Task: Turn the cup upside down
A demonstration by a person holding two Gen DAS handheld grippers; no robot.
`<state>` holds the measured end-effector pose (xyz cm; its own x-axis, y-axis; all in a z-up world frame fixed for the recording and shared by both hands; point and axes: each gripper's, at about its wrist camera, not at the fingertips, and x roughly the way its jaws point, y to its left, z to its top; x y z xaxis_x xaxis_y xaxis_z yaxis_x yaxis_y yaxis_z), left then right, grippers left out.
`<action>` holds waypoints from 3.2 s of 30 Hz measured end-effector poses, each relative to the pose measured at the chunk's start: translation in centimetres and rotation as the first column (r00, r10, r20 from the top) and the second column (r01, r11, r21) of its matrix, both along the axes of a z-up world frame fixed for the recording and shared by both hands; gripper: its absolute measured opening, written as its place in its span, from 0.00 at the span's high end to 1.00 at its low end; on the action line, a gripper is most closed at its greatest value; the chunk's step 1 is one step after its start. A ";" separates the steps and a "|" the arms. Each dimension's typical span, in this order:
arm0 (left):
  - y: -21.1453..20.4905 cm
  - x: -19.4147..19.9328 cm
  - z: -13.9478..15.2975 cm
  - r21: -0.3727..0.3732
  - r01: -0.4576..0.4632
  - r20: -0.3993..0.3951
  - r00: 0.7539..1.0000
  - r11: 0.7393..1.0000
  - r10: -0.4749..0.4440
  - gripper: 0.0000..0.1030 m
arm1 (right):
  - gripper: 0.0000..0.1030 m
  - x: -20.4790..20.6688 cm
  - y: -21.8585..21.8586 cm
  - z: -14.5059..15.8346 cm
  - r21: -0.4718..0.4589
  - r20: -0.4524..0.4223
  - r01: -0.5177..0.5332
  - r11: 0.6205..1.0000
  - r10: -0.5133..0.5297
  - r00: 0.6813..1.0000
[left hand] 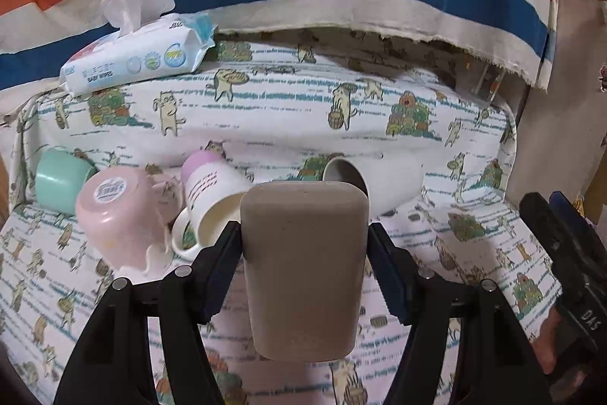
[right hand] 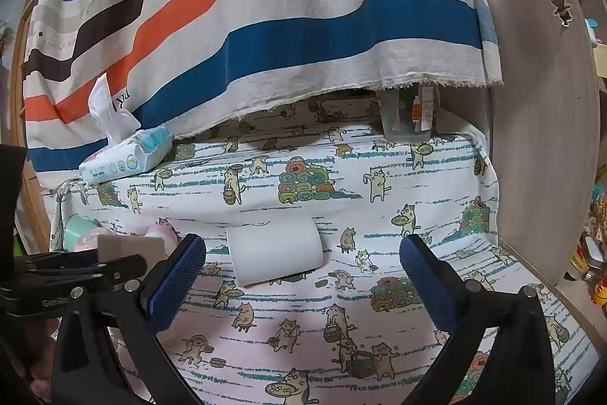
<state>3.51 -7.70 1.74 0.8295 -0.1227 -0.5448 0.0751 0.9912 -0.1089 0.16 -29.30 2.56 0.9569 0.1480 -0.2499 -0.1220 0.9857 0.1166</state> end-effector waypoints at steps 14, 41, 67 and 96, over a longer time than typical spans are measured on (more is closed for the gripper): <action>0.9 -0.3 -1.4 0.021 0.021 0.066 0.998 1.000 -0.023 0.36 | 0.00 0.2 0.3 -0.2 -0.008 -0.018 -0.010 1.000 0.010 1.000; 9.2 -4.8 -0.4 0.095 0.008 0.339 0.940 0.995 -0.040 0.01 | 0.00 0.8 0.7 -0.9 -0.044 -0.012 0.025 0.999 -0.025 1.000; 9.4 -4.6 -1.8 0.064 -0.050 0.303 0.953 0.997 0.029 0.00 | 0.00 0.8 3.3 -1.9 -0.121 -0.039 0.010 0.993 -0.015 0.999; 9.4 -4.7 -1.8 0.076 -0.064 0.314 0.949 0.995 0.037 0.00 | 0.00 -0.4 8.3 -2.1 -0.137 0.007 -0.089 0.987 0.091 0.996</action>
